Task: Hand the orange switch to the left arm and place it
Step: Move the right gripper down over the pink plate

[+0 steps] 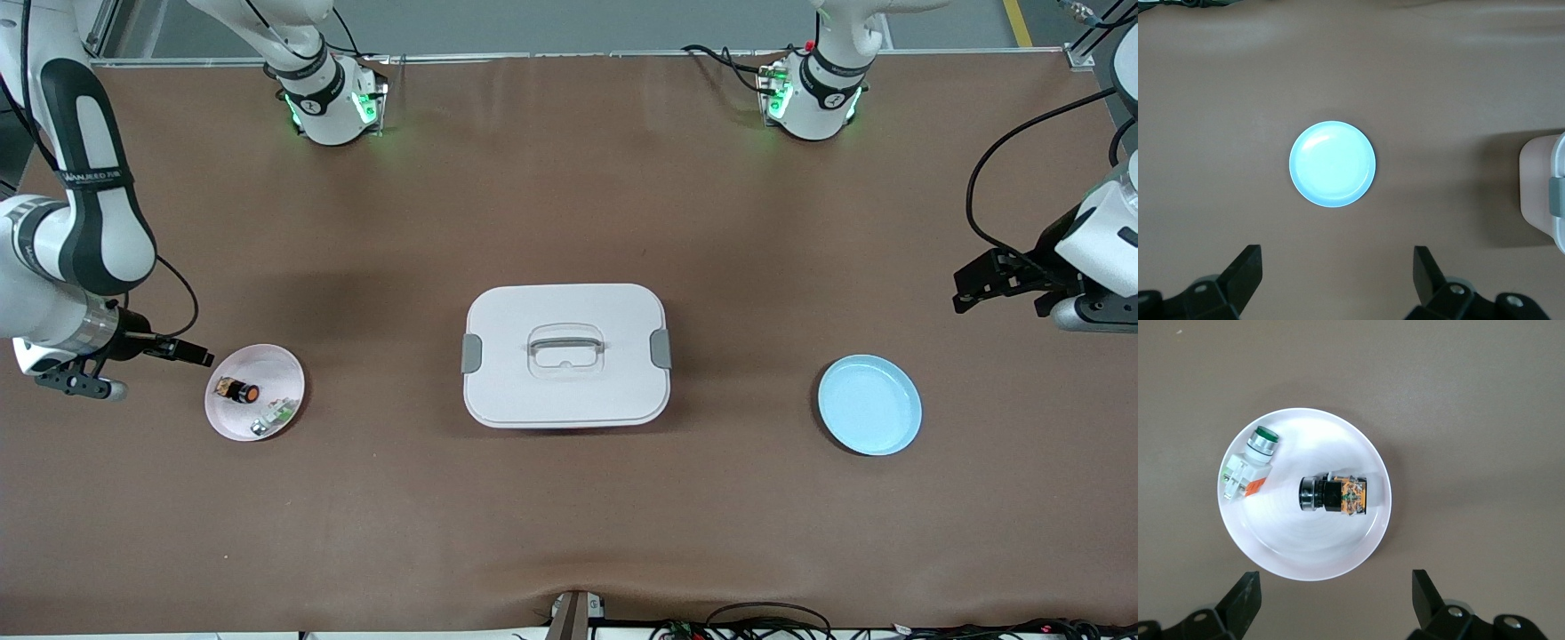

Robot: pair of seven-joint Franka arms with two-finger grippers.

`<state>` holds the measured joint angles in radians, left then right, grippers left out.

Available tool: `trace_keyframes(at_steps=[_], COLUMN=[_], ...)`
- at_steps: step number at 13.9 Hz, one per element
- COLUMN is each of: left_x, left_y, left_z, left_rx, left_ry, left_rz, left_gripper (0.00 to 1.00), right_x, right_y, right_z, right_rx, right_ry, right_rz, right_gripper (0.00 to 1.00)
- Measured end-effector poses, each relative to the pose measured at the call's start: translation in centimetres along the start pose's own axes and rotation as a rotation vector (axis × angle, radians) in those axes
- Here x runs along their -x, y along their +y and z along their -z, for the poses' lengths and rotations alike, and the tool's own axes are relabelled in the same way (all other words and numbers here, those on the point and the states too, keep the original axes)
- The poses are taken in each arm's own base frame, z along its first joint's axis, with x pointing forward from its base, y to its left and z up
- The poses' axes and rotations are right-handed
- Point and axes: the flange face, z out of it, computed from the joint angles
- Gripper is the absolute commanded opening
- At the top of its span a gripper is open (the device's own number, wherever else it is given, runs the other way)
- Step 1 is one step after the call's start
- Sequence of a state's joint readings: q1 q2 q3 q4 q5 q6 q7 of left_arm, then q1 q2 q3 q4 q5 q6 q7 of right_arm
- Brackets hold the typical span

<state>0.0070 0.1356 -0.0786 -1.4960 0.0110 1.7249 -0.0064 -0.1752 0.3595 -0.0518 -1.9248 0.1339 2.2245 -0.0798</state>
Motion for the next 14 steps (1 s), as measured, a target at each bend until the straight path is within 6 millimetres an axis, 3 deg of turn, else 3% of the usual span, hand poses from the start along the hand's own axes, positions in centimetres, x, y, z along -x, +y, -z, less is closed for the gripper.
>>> trace_keyframes(at_steps=[4,11,14], left_x=[0.0,0.0,0.0], left_y=[0.0,-0.1,-0.1], left_z=[0.0,0.0,0.0], left_rx=[0.000,0.000,0.000], left_ry=[0.000,0.001,0.001], left_rz=[0.000,0.002,0.002], left_gripper=[1.00,1.00,1.00], right_x=[-0.6,-1.6,-2.0], right_y=[0.2,0.3,-0.9], right_z=[-2.9,-6.2,-7.5], right_rx=[0.006,0.001,-0.019], right_ry=[-0.003,0.004,-0.001], right_rz=[-0.003,-0.042,-0.055], right_gripper=[1.00,1.00,1.00])
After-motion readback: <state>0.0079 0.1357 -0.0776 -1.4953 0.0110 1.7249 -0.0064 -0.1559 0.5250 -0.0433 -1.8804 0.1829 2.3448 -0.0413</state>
